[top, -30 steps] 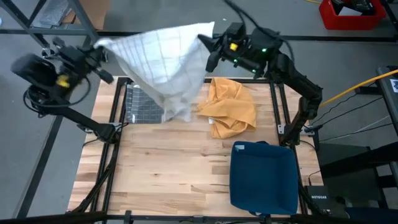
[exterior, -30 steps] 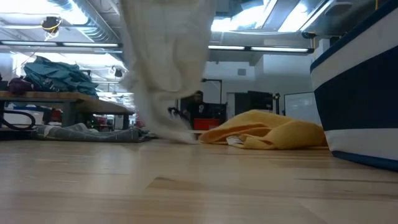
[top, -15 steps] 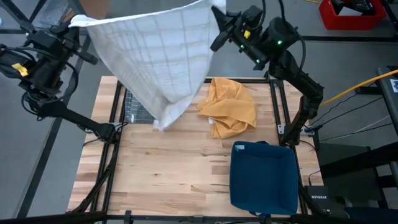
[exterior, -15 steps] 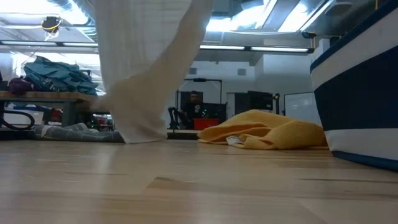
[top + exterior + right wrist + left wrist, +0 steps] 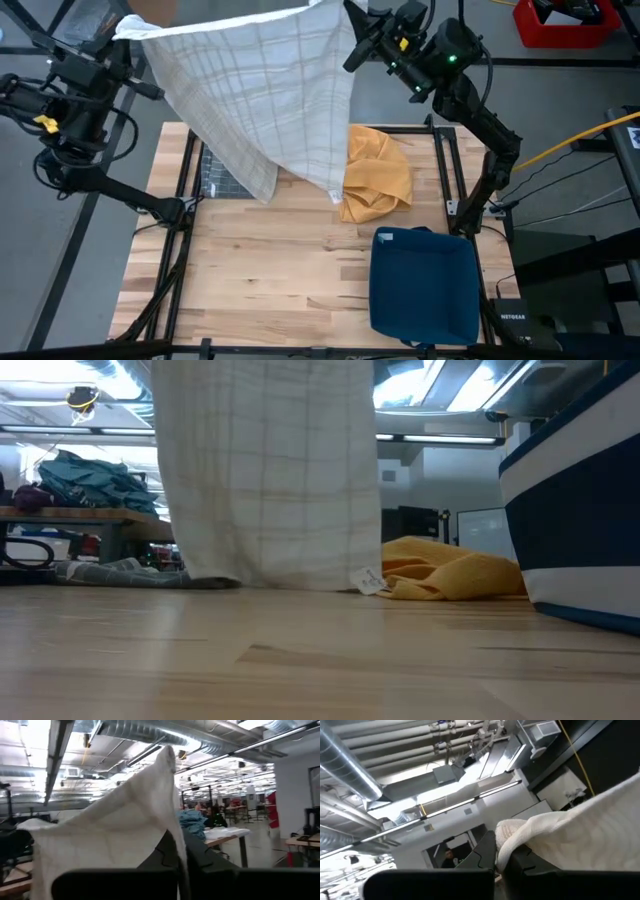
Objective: Fold towel
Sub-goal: Fold the white towel
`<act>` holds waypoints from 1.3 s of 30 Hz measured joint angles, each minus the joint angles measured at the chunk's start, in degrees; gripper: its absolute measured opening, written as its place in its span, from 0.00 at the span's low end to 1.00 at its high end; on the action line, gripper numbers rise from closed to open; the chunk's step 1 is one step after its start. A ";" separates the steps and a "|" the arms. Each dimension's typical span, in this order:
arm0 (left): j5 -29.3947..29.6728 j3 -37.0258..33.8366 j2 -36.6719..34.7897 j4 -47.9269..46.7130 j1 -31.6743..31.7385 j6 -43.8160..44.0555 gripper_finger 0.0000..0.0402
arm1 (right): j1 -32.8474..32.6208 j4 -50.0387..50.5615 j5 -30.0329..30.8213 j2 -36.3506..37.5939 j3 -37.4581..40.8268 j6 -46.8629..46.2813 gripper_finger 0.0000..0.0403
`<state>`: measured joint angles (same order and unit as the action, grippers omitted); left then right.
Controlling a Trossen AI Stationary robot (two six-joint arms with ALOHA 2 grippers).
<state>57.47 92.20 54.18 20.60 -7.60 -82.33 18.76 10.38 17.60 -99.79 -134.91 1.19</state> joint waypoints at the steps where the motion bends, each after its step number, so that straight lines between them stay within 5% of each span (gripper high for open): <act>1: -0.02 0.00 0.18 0.00 0.36 -0.64 0.00 | -0.02 0.27 -0.84 0.00 0.00 -0.01 0.00; 5: -0.65 0.00 0.47 -0.11 1.54 -2.41 0.00 | 0.01 0.17 -4.27 0.00 -0.01 -0.09 0.00; 11: -3.06 1.22 0.77 -0.07 3.38 -2.73 0.00 | 0.02 -0.24 -0.19 1.35 -0.10 0.60 0.00; 19: -12.95 1.55 1.90 0.23 5.68 3.44 0.00 | 0.04 -1.47 -0.18 1.72 -0.09 2.13 0.00; 34: -14.96 1.62 7.00 0.38 14.51 3.77 0.00 | -0.03 -1.30 0.72 3.78 -0.11 2.74 0.00; 39: -11.72 1.62 6.17 -7.21 12.39 5.97 0.00 | -0.04 5.53 -5.24 3.76 -0.09 -3.41 0.00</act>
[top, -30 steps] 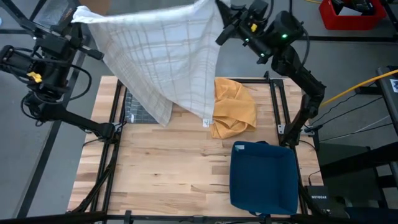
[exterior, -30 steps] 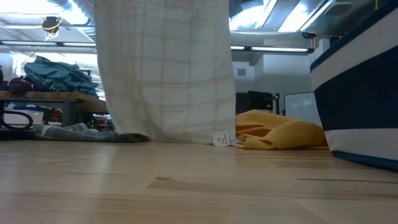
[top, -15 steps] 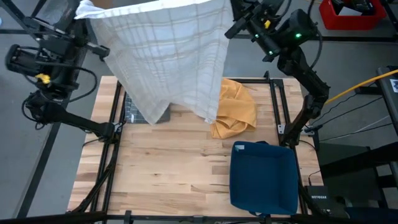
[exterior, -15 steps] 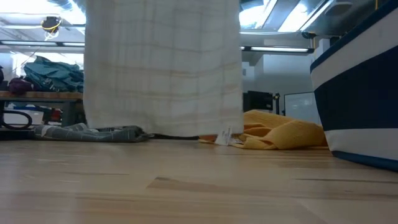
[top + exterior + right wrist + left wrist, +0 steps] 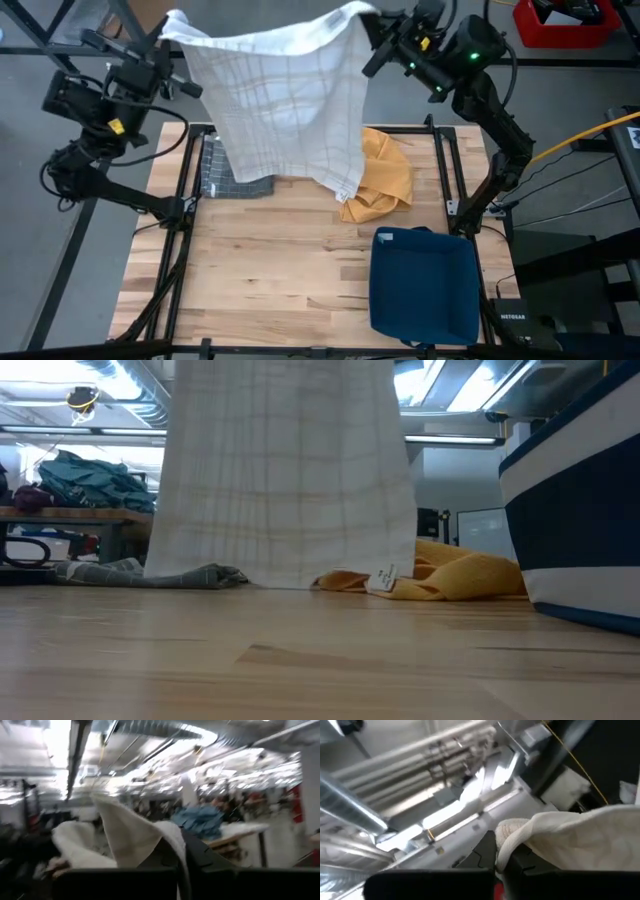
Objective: Fold towel
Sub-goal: Fold the white towel
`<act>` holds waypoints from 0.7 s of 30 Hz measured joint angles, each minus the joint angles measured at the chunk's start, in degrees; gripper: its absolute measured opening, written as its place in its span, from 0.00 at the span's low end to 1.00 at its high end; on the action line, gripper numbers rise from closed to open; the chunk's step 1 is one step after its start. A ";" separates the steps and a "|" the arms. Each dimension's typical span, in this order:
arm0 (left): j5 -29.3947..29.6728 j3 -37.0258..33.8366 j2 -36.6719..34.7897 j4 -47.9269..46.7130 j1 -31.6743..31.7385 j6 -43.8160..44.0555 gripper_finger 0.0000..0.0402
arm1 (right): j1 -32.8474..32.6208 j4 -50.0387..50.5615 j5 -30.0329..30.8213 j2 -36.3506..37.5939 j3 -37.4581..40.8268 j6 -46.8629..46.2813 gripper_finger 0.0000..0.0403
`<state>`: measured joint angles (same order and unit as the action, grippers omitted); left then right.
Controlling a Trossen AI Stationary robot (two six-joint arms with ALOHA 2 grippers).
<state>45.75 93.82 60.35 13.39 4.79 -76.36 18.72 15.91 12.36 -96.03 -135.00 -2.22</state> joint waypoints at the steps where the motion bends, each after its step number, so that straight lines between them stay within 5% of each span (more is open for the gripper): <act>1: 2.08 0.00 -0.16 -1.23 -0.67 0.08 0.00 | 0.00 1.09 -0.92 0.00 0.00 -0.41 0.00; 5: 10.51 0.00 -1.17 -6.34 -3.59 2.36 0.00 | -0.40 5.79 -5.15 0.00 0.00 -3.09 0.00; 12: 15.95 0.00 -2.99 -18.58 -11.56 12.55 0.00 | -3.94 10.36 -5.96 0.18 0.00 -3.87 0.00; 21: 29.49 0.00 -2.23 -20.52 -26.10 12.98 0.00 | -11.02 13.64 -5.94 1.84 0.00 -6.45 0.00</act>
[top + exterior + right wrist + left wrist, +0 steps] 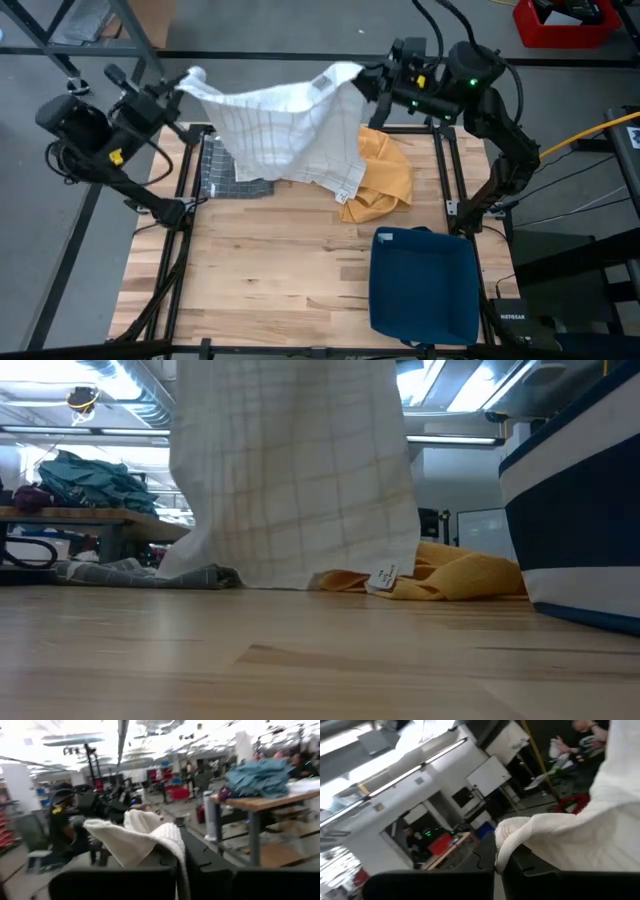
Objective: Fold towel
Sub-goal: Fold the white towel
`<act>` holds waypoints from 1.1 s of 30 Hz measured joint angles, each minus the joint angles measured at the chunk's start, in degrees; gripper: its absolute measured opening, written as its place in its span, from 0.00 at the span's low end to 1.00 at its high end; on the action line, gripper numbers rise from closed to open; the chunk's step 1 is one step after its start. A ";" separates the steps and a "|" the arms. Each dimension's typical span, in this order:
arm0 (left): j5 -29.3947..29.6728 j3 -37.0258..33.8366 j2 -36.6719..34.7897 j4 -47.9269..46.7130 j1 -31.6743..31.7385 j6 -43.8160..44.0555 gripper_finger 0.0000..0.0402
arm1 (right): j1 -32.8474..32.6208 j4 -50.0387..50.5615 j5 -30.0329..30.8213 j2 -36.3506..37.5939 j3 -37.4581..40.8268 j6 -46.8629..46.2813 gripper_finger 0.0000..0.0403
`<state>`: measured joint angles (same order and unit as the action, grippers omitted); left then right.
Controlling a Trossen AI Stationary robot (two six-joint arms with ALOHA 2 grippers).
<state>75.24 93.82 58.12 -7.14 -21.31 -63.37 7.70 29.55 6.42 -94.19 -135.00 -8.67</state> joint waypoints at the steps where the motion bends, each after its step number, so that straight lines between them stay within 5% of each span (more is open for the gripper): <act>1: 1.88 0.00 0.23 0.08 -1.87 0.00 0.00 | -0.79 0.75 0.02 0.08 0.00 -0.25 0.00; 20: 13.32 -0.02 10.11 0.04 -25.72 10.87 0.00 | -16.96 16.67 1.97 0.17 0.00 -4.94 0.00; 33: 14.80 -0.02 17.69 0.32 -38.25 33.02 0.00 | -31.34 19.30 7.09 -3.01 0.92 -13.70 0.00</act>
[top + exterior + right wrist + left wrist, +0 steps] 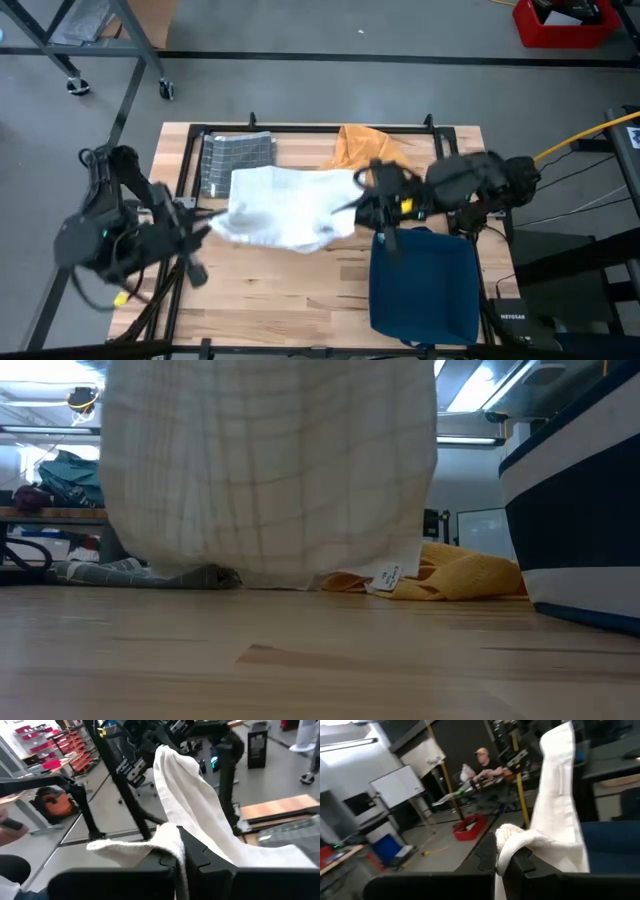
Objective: Fold towel
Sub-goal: Fold the white towel
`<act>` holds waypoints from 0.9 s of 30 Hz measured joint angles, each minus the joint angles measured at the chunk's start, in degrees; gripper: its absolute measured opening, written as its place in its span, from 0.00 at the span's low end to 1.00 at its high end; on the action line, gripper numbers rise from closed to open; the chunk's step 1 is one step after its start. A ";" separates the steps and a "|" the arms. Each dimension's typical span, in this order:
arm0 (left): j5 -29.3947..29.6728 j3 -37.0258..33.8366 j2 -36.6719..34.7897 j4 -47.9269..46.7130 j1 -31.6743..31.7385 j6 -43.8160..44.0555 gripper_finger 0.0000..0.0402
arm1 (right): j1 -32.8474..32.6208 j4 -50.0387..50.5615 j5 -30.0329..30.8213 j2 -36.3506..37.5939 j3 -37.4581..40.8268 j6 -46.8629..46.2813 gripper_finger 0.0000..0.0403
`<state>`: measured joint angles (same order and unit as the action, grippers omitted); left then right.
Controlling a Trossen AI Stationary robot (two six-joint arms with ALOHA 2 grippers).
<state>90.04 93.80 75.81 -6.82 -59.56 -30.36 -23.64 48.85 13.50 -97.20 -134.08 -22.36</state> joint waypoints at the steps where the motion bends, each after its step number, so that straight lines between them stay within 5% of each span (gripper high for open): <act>1: 0.02 0.00 0.65 0.01 -0.99 0.60 0.00 | -1.11 -0.21 0.66 -0.55 0.00 -0.65 0.00; 17: -0.02 0.00 10.20 0.17 -18.36 22.73 0.00 | -15.56 -17.38 5.76 -15.11 0.02 -7.24 0.00; 27: -1.05 -0.04 14.21 -0.80 -22.05 29.22 0.00 | -19.31 -19.17 7.50 -20.77 0.04 -13.86 0.00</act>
<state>88.99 93.76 90.02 -7.62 -81.61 -1.14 -42.95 29.69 21.00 -117.96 -134.04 -36.23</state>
